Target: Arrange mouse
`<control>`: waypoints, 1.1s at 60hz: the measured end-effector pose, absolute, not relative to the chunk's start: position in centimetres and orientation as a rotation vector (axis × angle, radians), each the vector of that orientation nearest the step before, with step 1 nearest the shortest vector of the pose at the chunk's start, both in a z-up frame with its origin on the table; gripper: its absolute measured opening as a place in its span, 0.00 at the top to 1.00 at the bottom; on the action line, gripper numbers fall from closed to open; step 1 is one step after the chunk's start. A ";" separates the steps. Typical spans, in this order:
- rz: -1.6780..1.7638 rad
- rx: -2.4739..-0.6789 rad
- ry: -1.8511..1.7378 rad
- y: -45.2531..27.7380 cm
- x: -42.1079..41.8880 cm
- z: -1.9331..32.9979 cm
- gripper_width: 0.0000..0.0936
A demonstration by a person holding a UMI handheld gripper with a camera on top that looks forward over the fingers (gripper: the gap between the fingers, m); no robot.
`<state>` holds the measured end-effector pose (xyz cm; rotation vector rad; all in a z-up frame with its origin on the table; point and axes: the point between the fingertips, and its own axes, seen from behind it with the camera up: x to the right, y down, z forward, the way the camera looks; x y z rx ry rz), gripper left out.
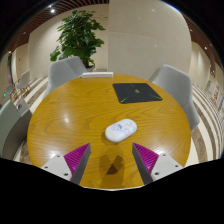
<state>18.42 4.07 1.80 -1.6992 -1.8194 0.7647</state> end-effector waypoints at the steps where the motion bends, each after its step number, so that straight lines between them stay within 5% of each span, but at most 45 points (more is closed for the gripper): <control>1: 0.765 -1.699 -1.817 4.1 18.1 1.7 0.07; 40: 0.774 -1.709 -1.831 2.8 7.5 -1.5 0.07; 45: 0.777 -1.703 -1.837 2.6 6.9 -1.5 0.13; 50: 0.773 -1.699 -1.831 2.9 6.6 -1.5 0.49; 61: 0.775 -1.682 -1.870 2.4 6.1 -0.3 0.59; 66: 0.830 -1.643 -1.830 2.1 4.3 3.7 0.59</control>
